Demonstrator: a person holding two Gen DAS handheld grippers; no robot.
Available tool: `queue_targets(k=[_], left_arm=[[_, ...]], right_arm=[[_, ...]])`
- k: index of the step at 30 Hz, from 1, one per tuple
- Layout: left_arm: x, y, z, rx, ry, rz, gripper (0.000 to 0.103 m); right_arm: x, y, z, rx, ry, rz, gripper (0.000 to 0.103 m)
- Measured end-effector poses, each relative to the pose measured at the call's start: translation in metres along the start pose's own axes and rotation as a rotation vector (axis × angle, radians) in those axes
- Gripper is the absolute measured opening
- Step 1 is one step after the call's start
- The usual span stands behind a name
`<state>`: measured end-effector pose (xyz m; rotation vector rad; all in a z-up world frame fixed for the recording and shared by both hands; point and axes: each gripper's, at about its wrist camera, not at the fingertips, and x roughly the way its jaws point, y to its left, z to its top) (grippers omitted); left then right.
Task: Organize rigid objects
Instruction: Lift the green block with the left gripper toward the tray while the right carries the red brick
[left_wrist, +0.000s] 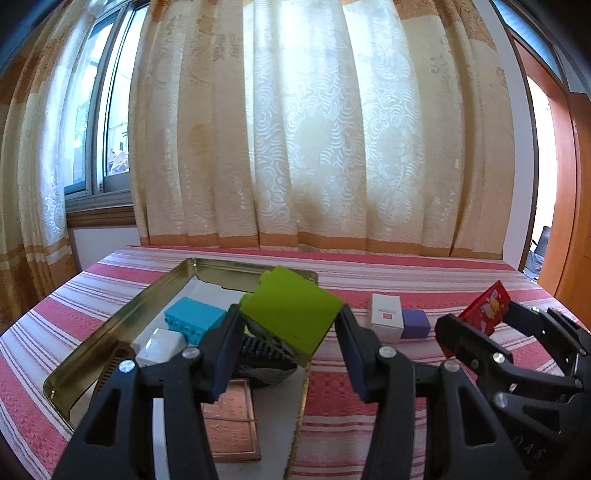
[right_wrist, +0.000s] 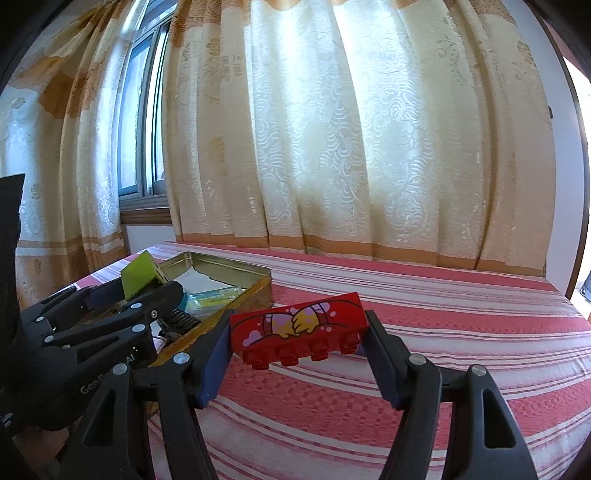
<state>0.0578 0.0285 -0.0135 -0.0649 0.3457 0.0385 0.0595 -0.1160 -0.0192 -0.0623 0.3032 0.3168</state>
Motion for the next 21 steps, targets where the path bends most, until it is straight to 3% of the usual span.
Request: queue_targets(k=[21], left_arm=[[-0.002, 0.026, 0.000, -0.030, -0.004, 0.040, 0.050]], right_arm=[[0.008, 0.024, 0.001, -0.031, 0.010, 0.038, 0.069]])
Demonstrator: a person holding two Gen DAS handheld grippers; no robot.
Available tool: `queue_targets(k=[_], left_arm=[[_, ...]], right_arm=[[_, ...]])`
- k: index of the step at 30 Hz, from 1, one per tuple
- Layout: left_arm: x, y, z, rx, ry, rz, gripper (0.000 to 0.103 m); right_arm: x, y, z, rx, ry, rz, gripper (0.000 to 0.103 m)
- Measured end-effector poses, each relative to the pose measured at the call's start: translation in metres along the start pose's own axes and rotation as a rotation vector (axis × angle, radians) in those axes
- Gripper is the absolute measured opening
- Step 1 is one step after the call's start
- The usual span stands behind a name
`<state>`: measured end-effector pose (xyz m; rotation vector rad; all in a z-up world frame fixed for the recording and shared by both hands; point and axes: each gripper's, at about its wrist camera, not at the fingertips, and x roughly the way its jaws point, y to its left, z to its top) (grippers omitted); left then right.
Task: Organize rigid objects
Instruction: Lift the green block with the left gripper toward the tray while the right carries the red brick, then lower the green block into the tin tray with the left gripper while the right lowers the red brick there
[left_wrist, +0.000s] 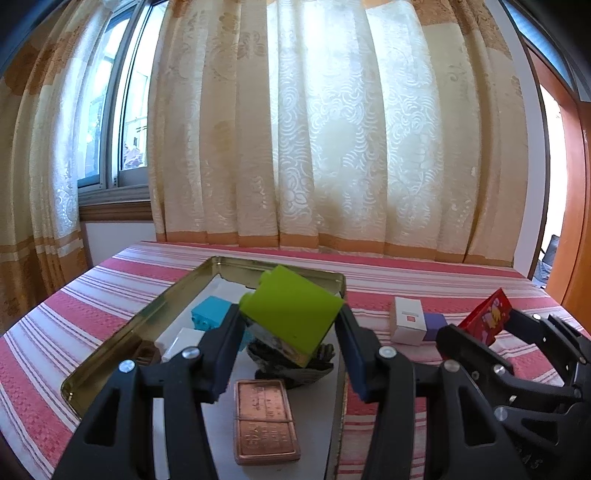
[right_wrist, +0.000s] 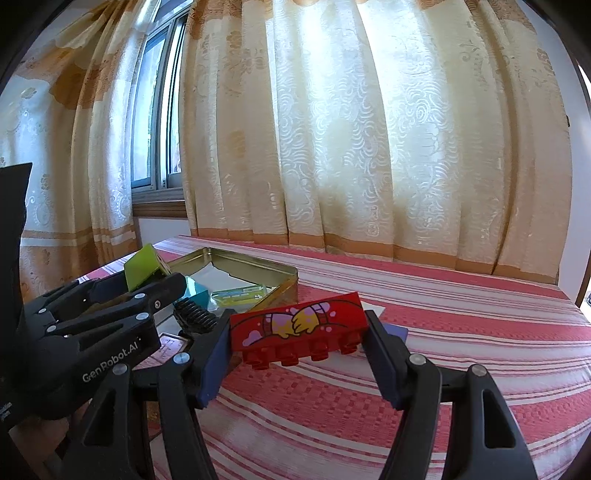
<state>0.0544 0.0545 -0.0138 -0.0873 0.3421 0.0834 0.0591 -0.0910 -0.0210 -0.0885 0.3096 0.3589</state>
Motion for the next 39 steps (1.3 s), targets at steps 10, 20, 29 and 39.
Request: queue_targets(k=[10, 20, 29, 39], left_arm=[[0.003, 0.011, 0.001, -0.014, 0.007, 0.022, 0.050], [0.004, 0.019, 0.002, -0.021, 0.013, 0.039, 0.050], [0.004, 0.027, 0.002, -0.030, 0.013, 0.048, 0.050], [0.003, 0.036, 0.002, -0.034, 0.011, 0.052, 0.050]], right_arm=[[0.001, 0.004, 0.001, -0.007, -0.005, 0.007, 0.069], [0.002, 0.007, 0.001, -0.014, -0.004, 0.018, 0.069], [0.005, 0.015, 0.003, -0.028, -0.001, 0.033, 0.069], [0.009, 0.025, 0.004, -0.042, 0.003, 0.048, 0.069]])
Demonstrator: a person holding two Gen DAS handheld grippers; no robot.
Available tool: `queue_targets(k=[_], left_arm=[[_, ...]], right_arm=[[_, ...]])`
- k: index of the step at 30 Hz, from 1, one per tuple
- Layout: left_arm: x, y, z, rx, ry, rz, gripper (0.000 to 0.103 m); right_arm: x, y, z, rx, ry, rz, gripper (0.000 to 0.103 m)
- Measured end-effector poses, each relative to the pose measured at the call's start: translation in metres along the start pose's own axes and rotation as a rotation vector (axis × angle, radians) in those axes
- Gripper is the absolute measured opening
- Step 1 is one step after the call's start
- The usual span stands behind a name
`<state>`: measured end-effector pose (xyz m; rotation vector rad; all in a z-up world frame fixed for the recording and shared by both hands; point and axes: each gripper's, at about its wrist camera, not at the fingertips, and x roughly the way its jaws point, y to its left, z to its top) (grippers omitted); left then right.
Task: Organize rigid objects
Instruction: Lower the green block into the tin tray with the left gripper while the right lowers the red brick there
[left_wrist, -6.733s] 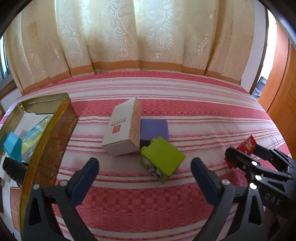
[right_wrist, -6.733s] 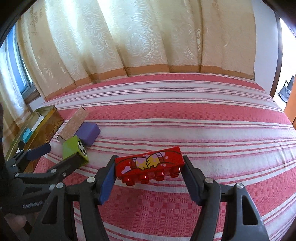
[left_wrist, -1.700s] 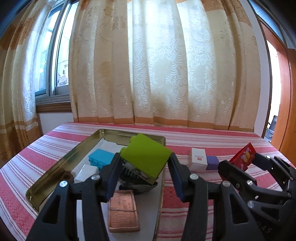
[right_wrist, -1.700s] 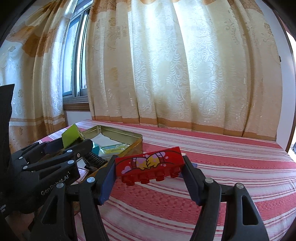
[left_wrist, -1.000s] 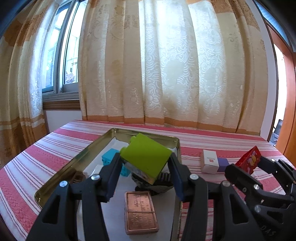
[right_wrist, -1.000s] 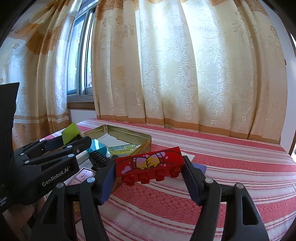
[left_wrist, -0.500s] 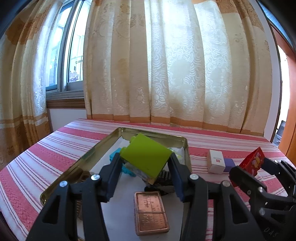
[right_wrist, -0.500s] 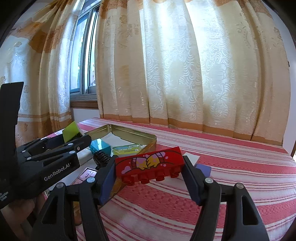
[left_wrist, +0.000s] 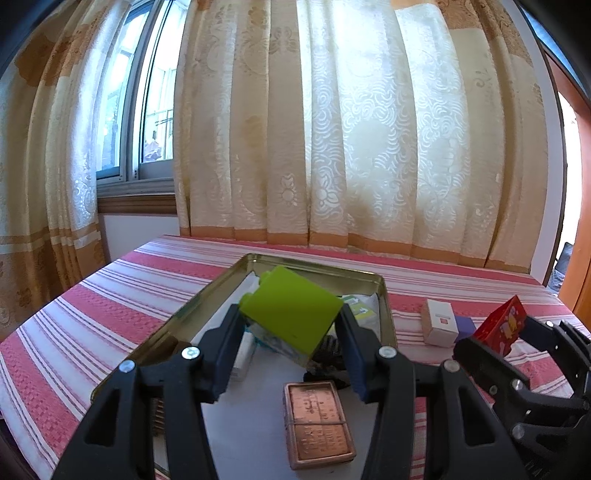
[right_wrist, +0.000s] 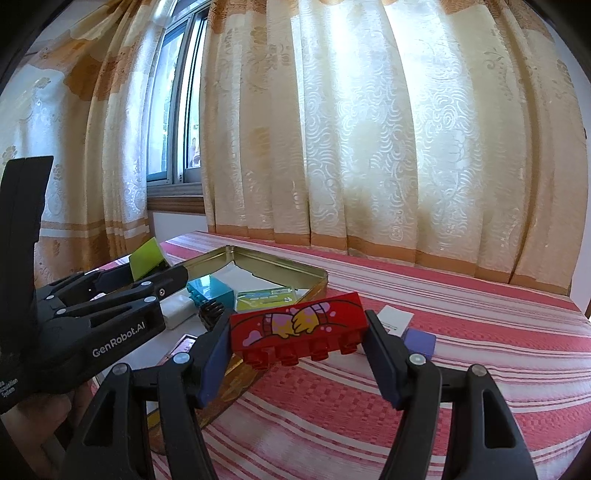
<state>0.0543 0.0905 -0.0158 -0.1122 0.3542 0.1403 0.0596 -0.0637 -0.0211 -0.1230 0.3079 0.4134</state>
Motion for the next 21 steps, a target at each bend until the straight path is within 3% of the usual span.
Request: queue_targets(k=[21], left_arm=[[0.000, 0.024, 0.001, -0.004, 0.007, 0.017, 0.050]], right_arm=[[0.015, 0.028, 0.005, -0.037, 0.015, 0.034, 0.069]])
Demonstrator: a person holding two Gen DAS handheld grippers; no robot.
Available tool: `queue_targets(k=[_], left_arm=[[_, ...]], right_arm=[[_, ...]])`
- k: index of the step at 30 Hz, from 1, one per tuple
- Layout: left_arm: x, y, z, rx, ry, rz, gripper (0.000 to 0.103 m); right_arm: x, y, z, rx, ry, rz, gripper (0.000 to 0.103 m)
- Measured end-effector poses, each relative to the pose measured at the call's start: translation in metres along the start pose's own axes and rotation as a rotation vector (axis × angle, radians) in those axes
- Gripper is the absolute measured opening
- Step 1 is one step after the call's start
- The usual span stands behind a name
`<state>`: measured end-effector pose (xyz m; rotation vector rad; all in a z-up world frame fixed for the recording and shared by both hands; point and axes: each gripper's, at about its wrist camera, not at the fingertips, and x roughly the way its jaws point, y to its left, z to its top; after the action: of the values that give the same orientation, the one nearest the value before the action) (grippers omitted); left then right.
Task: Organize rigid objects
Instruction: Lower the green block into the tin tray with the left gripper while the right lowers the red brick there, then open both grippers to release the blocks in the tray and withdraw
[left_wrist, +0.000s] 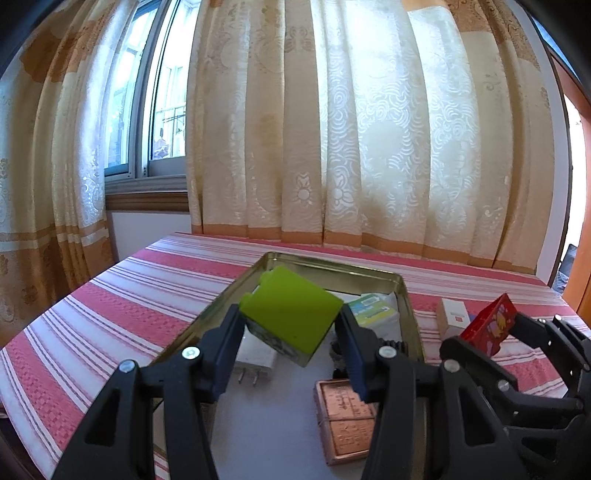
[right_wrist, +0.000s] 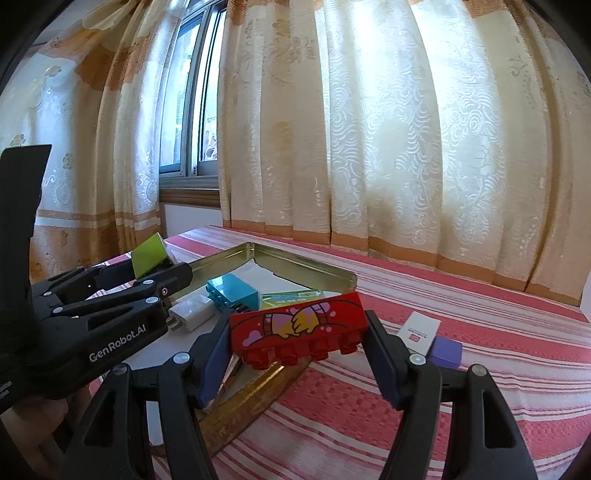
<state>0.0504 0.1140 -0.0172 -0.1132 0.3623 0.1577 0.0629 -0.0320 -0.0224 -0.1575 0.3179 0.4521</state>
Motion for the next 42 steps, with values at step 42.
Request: queue_targets(k=[42], left_arm=[[0.019, 0.043, 0.009, 0.001, 0.129, 0.135, 0.092]], right_arm=[[0.055, 0.029, 0.018, -0.027, 0.175, 0.200, 0.086]])
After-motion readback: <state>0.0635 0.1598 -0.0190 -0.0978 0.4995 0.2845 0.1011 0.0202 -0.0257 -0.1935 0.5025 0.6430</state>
